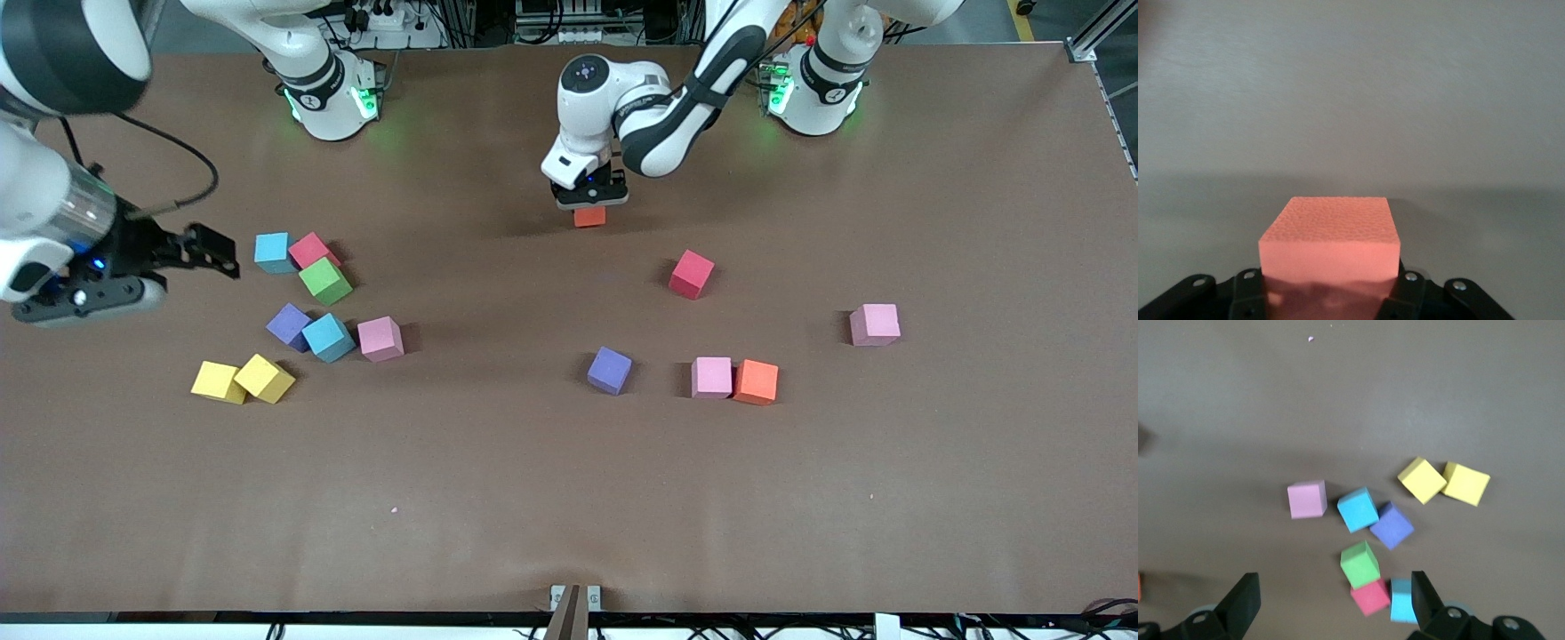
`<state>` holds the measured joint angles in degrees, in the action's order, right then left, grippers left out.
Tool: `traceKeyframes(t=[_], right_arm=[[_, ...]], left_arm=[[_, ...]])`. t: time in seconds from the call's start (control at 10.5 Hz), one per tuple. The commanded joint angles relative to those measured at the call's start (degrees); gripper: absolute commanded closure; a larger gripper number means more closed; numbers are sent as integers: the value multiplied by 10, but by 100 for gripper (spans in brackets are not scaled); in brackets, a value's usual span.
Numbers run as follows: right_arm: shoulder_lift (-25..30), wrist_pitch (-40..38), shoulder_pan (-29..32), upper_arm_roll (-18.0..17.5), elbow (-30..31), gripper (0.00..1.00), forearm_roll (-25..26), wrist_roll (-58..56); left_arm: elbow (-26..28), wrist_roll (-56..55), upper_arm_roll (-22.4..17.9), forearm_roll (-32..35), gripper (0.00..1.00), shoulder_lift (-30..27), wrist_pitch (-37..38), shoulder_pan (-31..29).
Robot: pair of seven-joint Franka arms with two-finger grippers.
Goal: Form number 2 with 11 blocks
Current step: 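Place the orange cube mid-table while the right gripper reaches a pink cube, then grasp the pink cube with the right gripper while the left gripper rises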
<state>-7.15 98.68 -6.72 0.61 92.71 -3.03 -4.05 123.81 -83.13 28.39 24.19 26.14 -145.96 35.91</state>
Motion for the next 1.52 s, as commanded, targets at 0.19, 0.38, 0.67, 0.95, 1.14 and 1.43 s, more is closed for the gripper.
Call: traceKeyframes(t=[0.19, 0.38, 0.67, 0.95, 1.14, 1.43], right_arm=[[18, 221, -27, -2, 213, 0, -32, 24], [18, 323, -57, -1, 286, 0, -32, 26], [-40, 370, -107, 0, 288, 0, -29, 26], [-111, 461, -114, 0, 302, 0, -29, 25], [-131, 475, -112, 1, 305, 0, -29, 24], [-135, 473, -107, 1, 306, 0, -29, 21]], left_arm=[[-47, 20, 7, 15, 100, 44, 6, 32], [-91, 7, 6, 11, 100, 88, 6, 43], [-124, 21, -11, 15, 100, 106, 7, 37], [-152, 23, -13, 19, 100, 117, 8, 43], [-152, 23, -14, 58, 100, 128, 8, 44], [-152, 23, -14, 83, 13, 131, 21, 50]])
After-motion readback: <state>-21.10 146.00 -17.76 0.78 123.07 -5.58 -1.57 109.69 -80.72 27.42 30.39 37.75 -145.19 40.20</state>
